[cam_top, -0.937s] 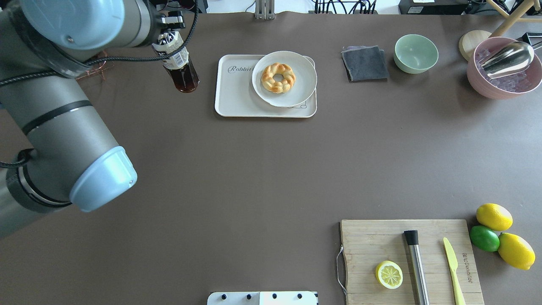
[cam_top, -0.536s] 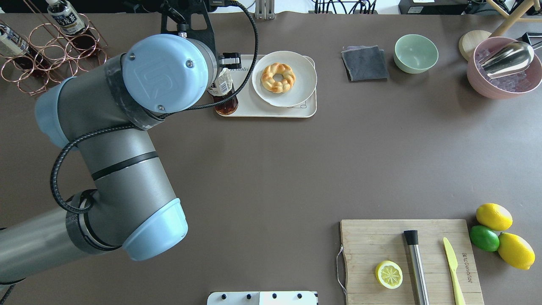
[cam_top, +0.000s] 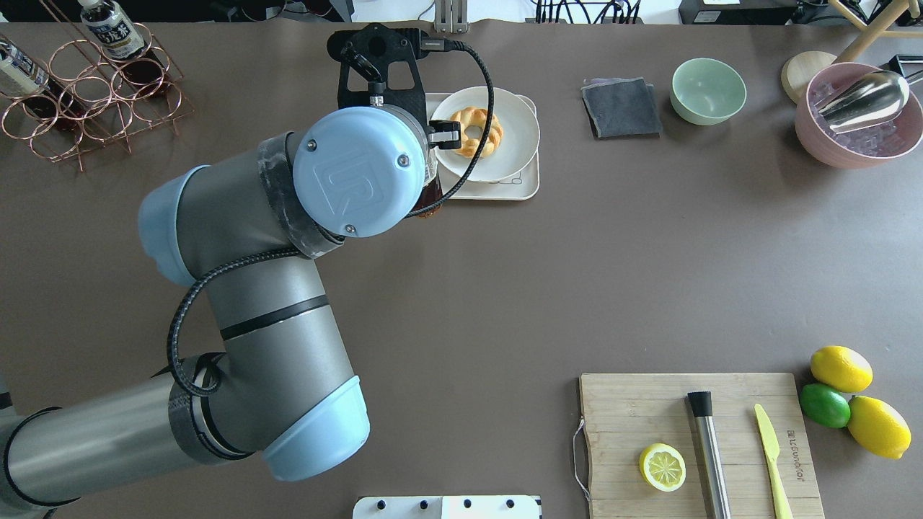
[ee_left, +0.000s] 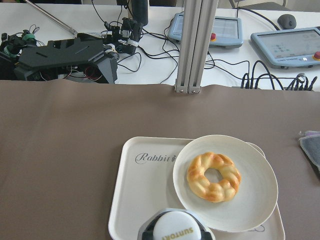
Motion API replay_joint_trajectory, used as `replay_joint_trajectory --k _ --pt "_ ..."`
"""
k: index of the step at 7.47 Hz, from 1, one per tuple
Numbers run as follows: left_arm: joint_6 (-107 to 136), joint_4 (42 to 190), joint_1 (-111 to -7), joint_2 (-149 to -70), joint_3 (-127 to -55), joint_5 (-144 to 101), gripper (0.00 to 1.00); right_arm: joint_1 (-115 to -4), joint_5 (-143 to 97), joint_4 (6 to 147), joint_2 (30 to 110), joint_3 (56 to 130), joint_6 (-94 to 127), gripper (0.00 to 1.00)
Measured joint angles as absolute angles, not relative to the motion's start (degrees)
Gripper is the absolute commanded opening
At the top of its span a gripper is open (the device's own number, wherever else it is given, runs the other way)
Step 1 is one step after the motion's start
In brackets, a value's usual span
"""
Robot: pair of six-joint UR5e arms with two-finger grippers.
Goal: Place tea on tray
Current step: 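Lift the tea bottle out of the rack with the left gripper, then carry the tea bottle toward the tray and set it down beside it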
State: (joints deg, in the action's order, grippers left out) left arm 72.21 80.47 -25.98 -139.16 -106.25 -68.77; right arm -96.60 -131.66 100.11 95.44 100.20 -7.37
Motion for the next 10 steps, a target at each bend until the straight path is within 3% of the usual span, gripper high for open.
replay_joint_trajectory --k 10 --pt "72.9 80.9 -18.6 -138.6 -105.9 -64.1 0.00 -96.7 -131.6 100.1 96.3 99.3 -7.6 1.00"
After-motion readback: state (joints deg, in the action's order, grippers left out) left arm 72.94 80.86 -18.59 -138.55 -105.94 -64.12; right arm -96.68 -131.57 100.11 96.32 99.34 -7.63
